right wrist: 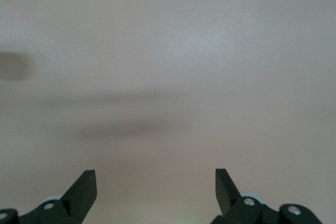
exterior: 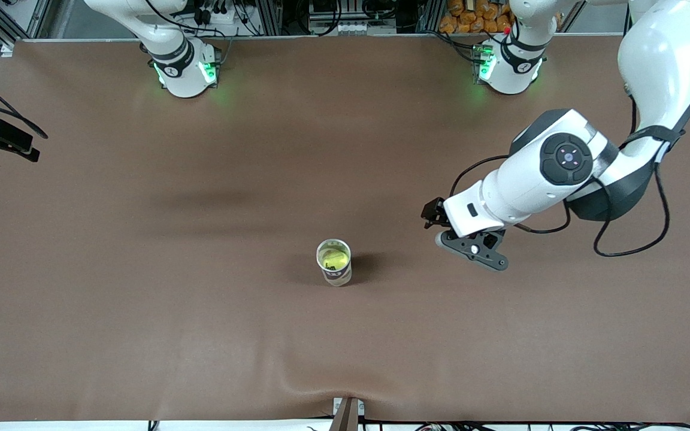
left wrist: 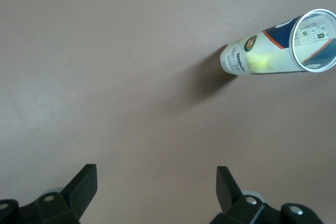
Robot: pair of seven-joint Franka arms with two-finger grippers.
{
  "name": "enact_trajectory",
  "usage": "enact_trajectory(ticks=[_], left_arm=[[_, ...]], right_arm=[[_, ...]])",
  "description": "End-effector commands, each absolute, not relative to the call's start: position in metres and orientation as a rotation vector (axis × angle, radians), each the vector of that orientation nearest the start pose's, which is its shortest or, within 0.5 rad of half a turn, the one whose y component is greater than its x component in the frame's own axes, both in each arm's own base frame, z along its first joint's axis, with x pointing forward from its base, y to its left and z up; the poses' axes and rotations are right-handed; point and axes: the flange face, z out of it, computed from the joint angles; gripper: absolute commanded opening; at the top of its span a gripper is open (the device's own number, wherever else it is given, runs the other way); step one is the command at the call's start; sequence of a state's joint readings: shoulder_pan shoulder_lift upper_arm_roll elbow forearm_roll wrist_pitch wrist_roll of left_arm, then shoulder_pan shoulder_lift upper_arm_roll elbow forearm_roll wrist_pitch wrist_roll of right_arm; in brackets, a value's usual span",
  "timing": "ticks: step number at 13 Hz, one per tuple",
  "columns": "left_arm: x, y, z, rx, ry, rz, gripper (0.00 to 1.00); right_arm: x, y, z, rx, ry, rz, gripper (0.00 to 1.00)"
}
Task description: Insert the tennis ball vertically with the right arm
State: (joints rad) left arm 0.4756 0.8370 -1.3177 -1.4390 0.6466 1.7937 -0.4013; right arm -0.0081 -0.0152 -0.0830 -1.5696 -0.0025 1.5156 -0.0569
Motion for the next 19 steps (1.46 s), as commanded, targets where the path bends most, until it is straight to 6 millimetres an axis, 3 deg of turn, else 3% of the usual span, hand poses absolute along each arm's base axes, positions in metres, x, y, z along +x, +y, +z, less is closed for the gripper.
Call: enact_trajectory(ticks=[1,5,9,14,15,16,17,19], left_arm=[[0.625,-0.257,0.484,-3.251,0.569,0.063,1.0],[0.625,-0.245,0.506,-3.224,0.536,0.053,1.0],[0.63,-0.233,0.514,-3.229,0.499,0.028,1.0],[0.634,-0.218,0.522,-3.175,0.473,-0.021,1.0],[0.632,-0.214,0.532,-3.13,0.442,-0.05,1.0],[0.626,-0.222,0.536,-3.104,0.413,-0.036,1.0],[0.626,-0.216,0.534,-3.11,0.34,0.008,1.0],[0.622,-0.202,0.551,-3.125,0.292,0.019,1.0]], right_arm=[[0.541,-0.05,0.628,-3.136,0.048,0.057,1.0],[0.54,-0.05,0.628,-3.136,0.05,0.062,1.0],[0.539,-0.055,0.629,-3.136,0.067,0.06,1.0],[0.535,-0.081,0.635,-3.134,0.139,0.036,1.0],[0.534,-0.089,0.636,-3.133,0.163,0.033,1.0],[0.533,-0.093,0.632,-3.13,0.175,0.052,1.0],[0.532,-0.095,0.63,-3.129,0.18,0.066,1.0],[0.533,-0.095,0.623,-3.129,0.18,0.076,1.0]])
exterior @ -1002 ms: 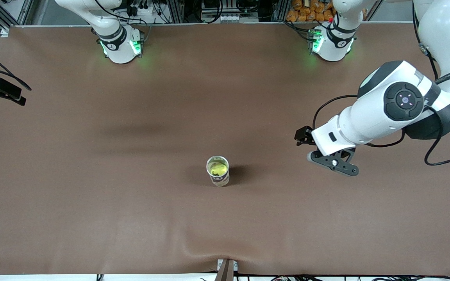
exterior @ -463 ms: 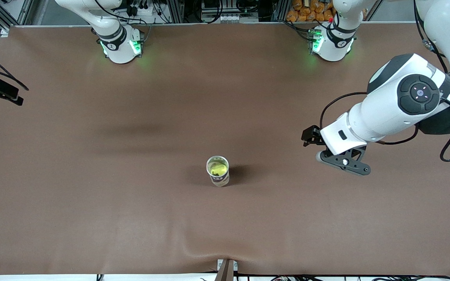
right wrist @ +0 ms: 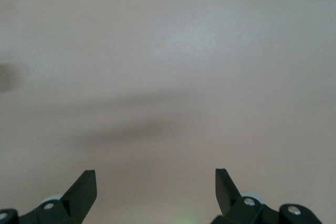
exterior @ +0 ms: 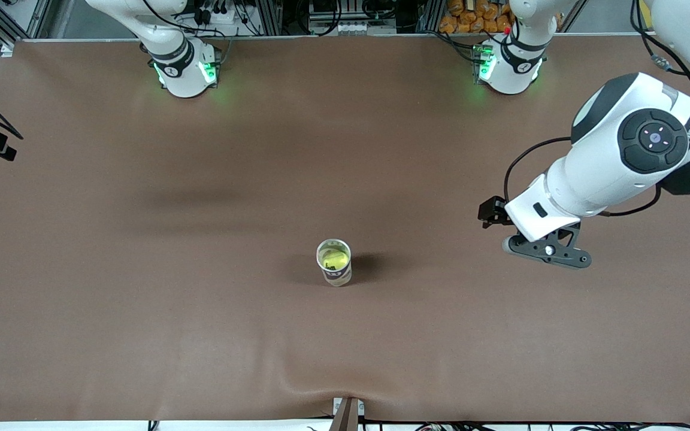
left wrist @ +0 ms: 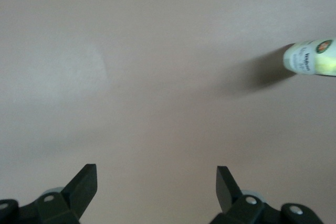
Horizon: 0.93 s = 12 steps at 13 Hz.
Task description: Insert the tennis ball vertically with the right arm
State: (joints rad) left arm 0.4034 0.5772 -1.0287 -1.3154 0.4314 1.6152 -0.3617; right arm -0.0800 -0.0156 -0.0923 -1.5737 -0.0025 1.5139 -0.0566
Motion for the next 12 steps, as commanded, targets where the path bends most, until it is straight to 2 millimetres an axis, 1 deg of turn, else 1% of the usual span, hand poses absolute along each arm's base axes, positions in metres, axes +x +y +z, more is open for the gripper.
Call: enact_trajectory(ticks=[1,2,3,4,5,6,7,8,9,10,11,12], left_arm=[[0.621,-0.188,0.563,-3.126,0.287,0.0,1.0],[0.62,-0.171,0.577,-3.132,0.274,-0.024,1.0],[0.616,-0.155,0.593,-3.143,0.235,-0.049,1.0],[0.607,-0.137,0.612,-3.148,0.162,-0.076,1.0],[0.596,-0.133,0.618,-3.132,0.14,-0.068,1.0],[0.588,-0.124,0.623,-3.106,0.119,-0.044,1.0],[0.589,-0.11,0.626,-3.098,0.072,-0.045,1.0],[0.583,-0.096,0.633,-3.09,0.025,-0.027,1.0],[0.576,-0.087,0.638,-3.086,0.005,0.018,1.0],[0.566,-0.083,0.645,-3.082,-0.004,0.046,1.0],[0.556,-0.081,0.648,-3.075,-0.01,0.081,1.0],[0.545,-0.078,0.652,-3.073,-0.024,0.078,1.0]], right_arm=[[0.532,-0.095,0.624,-3.128,0.18,0.074,1.0],[0.531,-0.093,0.627,-3.128,0.175,0.069,1.0],[0.526,-0.091,0.638,-3.13,0.17,0.038,1.0],[0.519,-0.09,0.652,-3.133,0.168,-0.007,1.0],[0.512,-0.089,0.664,-3.134,0.168,-0.046,1.0],[0.51,-0.088,0.671,-3.135,0.168,-0.077,1.0],[0.509,-0.086,0.672,-3.133,0.194,-0.075,1.0],[0.509,-0.081,0.67,-3.123,0.282,-0.058,1.0],[0.508,-0.065,0.671,-3.121,0.316,-0.043,1.0],[0.509,-0.058,0.671,-3.125,0.308,-0.053,1.0],[0.514,-0.057,0.666,-3.126,0.306,-0.05,1.0],[0.519,-0.056,0.659,-3.126,0.298,-0.065,1.0]])
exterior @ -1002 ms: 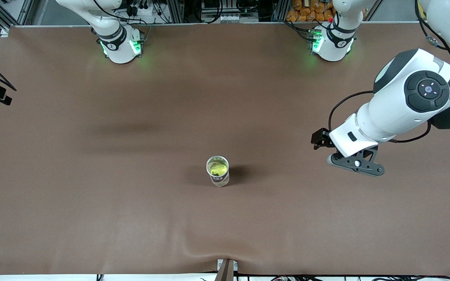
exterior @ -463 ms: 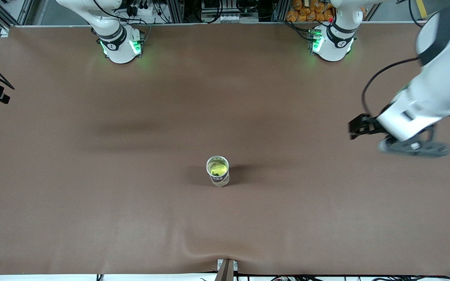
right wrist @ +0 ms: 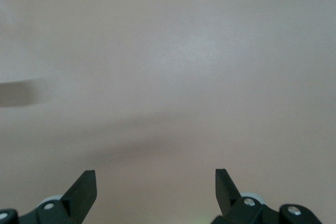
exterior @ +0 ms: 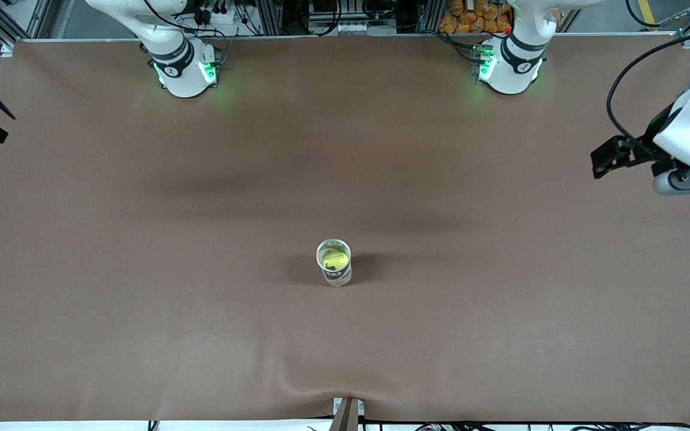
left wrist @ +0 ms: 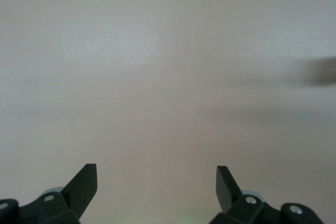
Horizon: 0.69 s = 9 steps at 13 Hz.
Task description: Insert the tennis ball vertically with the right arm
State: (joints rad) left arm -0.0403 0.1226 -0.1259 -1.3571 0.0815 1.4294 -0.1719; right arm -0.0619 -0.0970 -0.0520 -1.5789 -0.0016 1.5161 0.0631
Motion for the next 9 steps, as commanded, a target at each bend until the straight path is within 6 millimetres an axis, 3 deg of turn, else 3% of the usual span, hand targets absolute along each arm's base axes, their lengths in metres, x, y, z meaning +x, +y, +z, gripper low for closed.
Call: enact_trajectory(ticks=[1,4,6,9], left_arm=[[0.534,-0.073,0.653,-3.07,-0.035,0.085,1.0],[0.5,-0.055,0.654,-3.127,-0.099,0.045,1.0],[0.48,-0.06,0.658,-3.125,-0.091,0.032,1.0],[0.473,-0.06,0.659,-3.123,-0.094,0.064,1.0]], right_arm=[[0.522,-0.05,0.651,-3.128,0.27,-0.074,1.0],[0.519,-0.045,0.644,-3.13,0.248,-0.043,1.0],[0.52,-0.046,0.648,-3.131,0.25,-0.05,1.0],[0.523,-0.048,0.667,-3.137,0.254,-0.118,1.0]])
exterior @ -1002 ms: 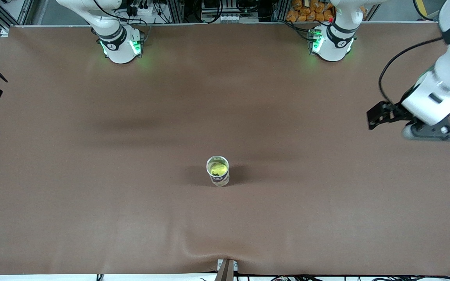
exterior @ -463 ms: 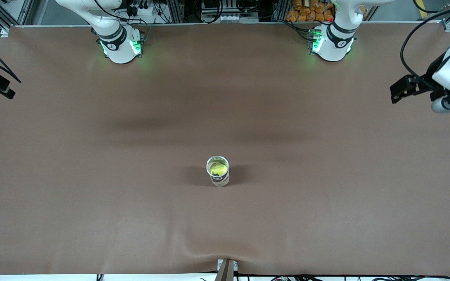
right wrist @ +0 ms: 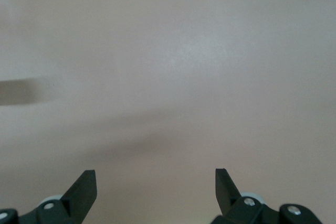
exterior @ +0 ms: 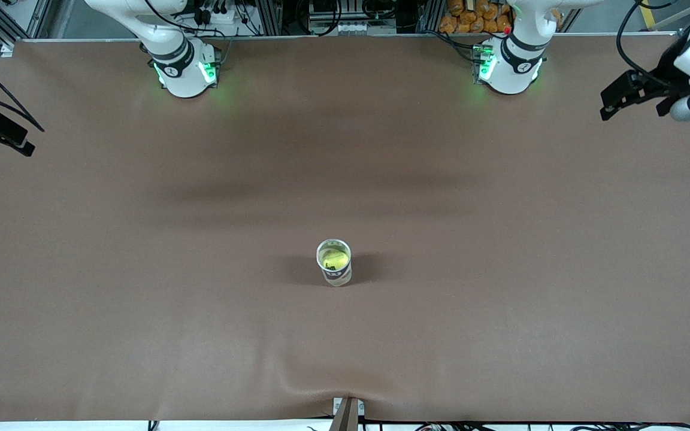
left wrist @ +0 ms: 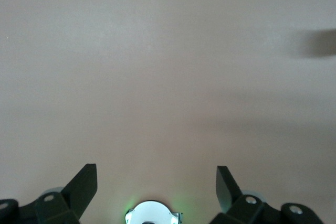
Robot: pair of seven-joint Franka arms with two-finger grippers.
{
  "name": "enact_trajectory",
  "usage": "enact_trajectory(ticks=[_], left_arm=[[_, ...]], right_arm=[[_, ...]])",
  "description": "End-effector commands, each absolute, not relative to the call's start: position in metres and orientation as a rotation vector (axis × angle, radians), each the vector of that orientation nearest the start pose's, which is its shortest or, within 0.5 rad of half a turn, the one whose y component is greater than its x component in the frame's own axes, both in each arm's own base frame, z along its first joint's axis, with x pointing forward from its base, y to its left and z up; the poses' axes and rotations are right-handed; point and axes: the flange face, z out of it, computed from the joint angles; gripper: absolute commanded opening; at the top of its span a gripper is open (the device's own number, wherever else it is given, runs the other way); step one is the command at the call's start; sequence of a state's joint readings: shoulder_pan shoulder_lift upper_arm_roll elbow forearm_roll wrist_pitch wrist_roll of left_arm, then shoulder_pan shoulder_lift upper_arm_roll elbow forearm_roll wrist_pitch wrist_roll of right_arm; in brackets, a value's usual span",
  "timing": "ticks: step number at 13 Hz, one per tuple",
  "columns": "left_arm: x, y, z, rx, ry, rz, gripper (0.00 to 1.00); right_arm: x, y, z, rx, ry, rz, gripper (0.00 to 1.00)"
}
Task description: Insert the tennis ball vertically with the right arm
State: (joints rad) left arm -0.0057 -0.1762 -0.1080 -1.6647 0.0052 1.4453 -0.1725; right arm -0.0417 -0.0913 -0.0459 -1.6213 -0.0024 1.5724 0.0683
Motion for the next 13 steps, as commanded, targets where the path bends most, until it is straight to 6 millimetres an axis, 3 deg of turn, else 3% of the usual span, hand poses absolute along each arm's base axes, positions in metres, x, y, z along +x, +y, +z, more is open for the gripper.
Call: enact_trajectory(ticks=[1,3,8,13], left_arm=[[0.474,-0.06,0.662,-3.115,-0.09,0.05,1.0],[0.478,-0.062,0.668,-3.117,-0.106,0.028,1.0],[0.476,-0.065,0.667,-3.112,-0.104,0.047,1.0],[0.475,-0.067,0.667,-3.102,-0.127,0.068,1.0]], right_arm=[[0.526,-0.049,0.67,-3.139,0.252,-0.13,1.0],[0.536,-0.05,0.677,-3.141,0.243,-0.159,1.0],[0.564,-0.041,0.651,-3.136,0.217,-0.097,1.0],[0.561,-0.037,0.637,-3.132,0.182,0.014,1.0]])
